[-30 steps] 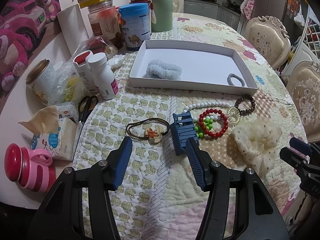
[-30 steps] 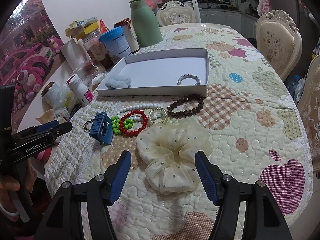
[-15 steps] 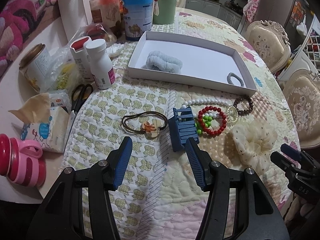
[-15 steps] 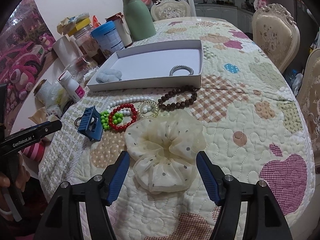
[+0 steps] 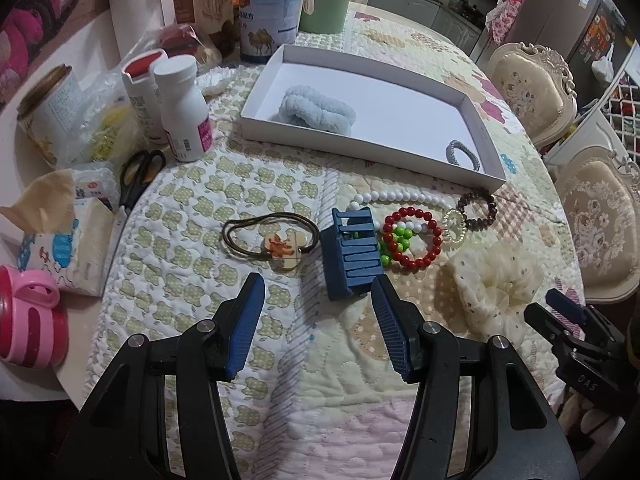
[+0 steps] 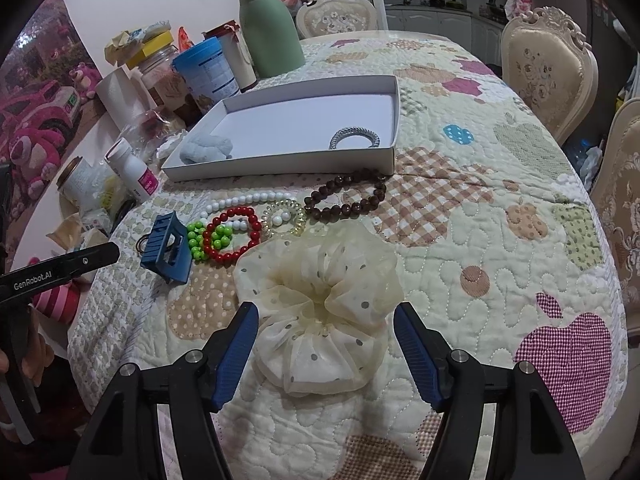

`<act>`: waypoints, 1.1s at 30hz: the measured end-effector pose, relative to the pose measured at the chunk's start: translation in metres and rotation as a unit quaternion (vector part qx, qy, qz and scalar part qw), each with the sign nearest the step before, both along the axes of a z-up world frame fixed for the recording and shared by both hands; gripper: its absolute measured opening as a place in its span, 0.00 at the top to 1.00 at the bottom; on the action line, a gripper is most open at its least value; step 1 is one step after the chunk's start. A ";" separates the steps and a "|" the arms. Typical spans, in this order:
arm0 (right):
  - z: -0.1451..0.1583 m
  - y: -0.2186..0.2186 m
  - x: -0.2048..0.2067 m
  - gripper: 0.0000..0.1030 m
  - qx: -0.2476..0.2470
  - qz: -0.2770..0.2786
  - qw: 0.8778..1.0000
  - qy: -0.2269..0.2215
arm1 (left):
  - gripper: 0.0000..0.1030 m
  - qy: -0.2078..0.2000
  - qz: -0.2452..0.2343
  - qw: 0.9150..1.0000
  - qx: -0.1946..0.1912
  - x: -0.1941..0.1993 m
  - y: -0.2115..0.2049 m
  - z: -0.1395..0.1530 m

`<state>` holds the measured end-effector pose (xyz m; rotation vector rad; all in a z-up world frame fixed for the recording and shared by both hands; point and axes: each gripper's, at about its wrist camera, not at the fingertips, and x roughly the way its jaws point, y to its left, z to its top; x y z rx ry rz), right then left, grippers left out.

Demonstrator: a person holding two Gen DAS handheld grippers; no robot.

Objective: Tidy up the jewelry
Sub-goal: 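Grasp the blue claw clip with the left gripper while the right gripper grasps the cream polka-dot scrunchie, then carry the clip and scrunchie into the white tray and open both grippers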

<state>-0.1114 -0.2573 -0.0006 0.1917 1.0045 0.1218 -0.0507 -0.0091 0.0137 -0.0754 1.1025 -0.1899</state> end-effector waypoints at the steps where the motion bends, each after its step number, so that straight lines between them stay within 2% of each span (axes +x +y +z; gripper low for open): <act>1: -0.001 -0.001 0.001 0.34 0.000 -0.001 1.000 0.001 | 0.46 0.005 0.001 1.000 -0.008 0.001 0.001 -0.001; 2: -0.002 -0.002 0.002 0.33 -0.001 -0.002 1.000 0.001 | 0.44 0.009 0.002 1.000 -0.014 0.002 0.001 -0.002; 4: -0.005 -0.004 0.005 0.33 -0.001 -0.005 1.000 0.002 | 0.35 0.018 0.004 0.999 -0.035 0.005 0.003 -0.003; 6: -0.008 -0.005 0.008 0.32 0.000 -0.008 1.000 0.004 | 0.35 0.027 0.006 0.998 -0.057 0.009 0.003 -0.005; 9: -0.014 -0.006 0.014 0.31 0.001 -0.010 1.000 0.011 | 0.34 0.033 0.004 0.997 -0.068 0.016 0.000 -0.006; 18: -0.031 -0.002 0.030 0.31 -0.003 -0.010 1.000 0.027 | 0.34 0.053 -0.010 0.997 -0.055 0.041 -0.019 -0.026; 21: -0.037 -0.004 0.032 0.31 0.013 -0.014 1.000 0.025 | 0.34 0.053 -0.019 0.997 -0.043 0.044 -0.026 -0.030; 22: -0.040 -0.004 0.032 0.36 0.016 -0.013 0.999 0.026 | 0.34 0.053 -0.022 0.998 -0.041 0.045 -0.027 -0.032; 23: -0.042 -0.004 0.032 0.53 0.015 -0.013 1.000 0.025 | 0.34 0.051 -0.025 0.998 -0.040 0.046 -0.029 -0.033; 24: -0.044 -0.003 0.032 0.59 0.009 -0.013 1.000 0.026 | 0.35 0.051 -0.028 0.998 -0.039 0.046 -0.030 -0.035; 26: -0.042 -0.003 0.029 0.74 0.006 -0.009 1.000 0.017 | 0.46 0.048 -0.033 0.997 -0.040 0.046 -0.030 -0.036; 27: -0.041 -0.002 0.028 0.77 0.011 -0.005 1.000 0.015 | 0.62 0.048 -0.035 0.997 -0.039 0.046 -0.030 -0.036; 28: -0.039 -0.002 0.027 0.82 0.011 -0.002 1.000 0.013 | 0.71 0.048 -0.037 0.998 -0.035 0.046 -0.030 -0.036; 29: -0.036 -0.001 0.025 0.86 0.009 0.001 1.000 0.009 | 0.71 0.048 -0.038 0.998 -0.032 0.046 -0.030 -0.036; 33: -0.009 0.001 0.017 0.86 0.022 0.014 0.999 -0.025 | 0.72 0.033 -0.042 0.998 -0.045 0.040 -0.024 -0.025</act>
